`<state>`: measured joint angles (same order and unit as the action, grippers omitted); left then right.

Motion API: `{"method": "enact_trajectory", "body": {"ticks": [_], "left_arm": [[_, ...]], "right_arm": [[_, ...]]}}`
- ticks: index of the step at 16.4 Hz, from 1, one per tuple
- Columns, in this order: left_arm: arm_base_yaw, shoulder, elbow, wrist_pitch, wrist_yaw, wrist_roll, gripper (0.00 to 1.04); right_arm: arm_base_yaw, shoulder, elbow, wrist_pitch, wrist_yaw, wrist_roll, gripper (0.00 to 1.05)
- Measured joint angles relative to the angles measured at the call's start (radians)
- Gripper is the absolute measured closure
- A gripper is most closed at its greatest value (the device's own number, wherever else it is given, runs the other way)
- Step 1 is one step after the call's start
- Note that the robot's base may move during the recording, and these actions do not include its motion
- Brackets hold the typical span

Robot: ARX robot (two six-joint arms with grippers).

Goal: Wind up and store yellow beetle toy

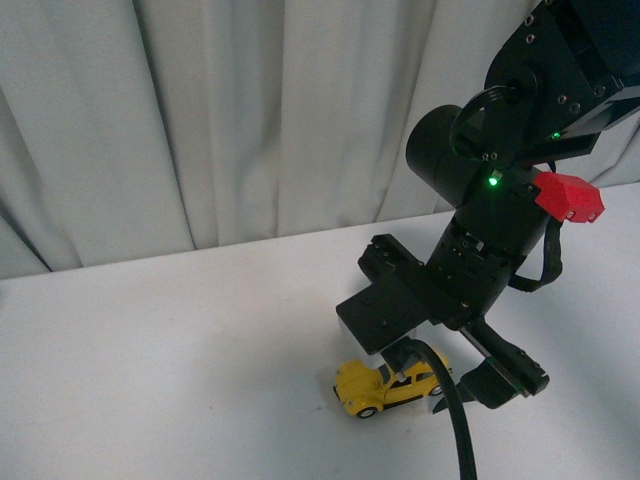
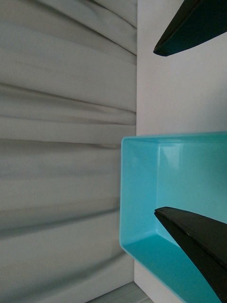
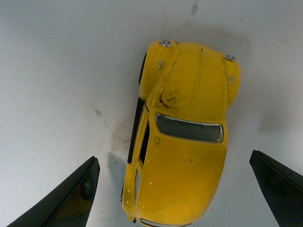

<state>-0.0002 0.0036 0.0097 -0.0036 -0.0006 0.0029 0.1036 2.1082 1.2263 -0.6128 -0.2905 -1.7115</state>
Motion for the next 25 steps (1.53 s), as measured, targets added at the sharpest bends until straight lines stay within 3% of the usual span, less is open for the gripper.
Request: {"method": "enact_trajectory", "body": {"ticks": [4,8,9,10,19,25], "left_arm": [[0.0,0.0,0.0,0.0,0.0,0.0,0.07],[0.0,0.0,0.0,0.0,0.0,0.0,0.07],[0.0,0.0,0.0,0.0,0.0,0.0,0.07],[0.0,0.0,0.0,0.0,0.0,0.0,0.07],[0.0,0.0,0.0,0.0,0.0,0.0,0.07],[0.0,0.0,0.0,0.0,0.0,0.0,0.07]], "right_arm": [[0.041,0.001,0.004,0.002,-0.003,0.068,0.08],[0.04,0.001,-0.007,0.012,0.013,0.144,0.46],[0.039,-0.002,-0.018,0.015,0.018,0.148,0.6],[0.034,-0.003,-0.023,0.02,0.017,0.149,0.63],[-0.015,-0.024,-0.076,0.074,-0.002,0.076,0.63],[-0.095,-0.039,-0.151,0.163,-0.061,0.024,0.63]]}}
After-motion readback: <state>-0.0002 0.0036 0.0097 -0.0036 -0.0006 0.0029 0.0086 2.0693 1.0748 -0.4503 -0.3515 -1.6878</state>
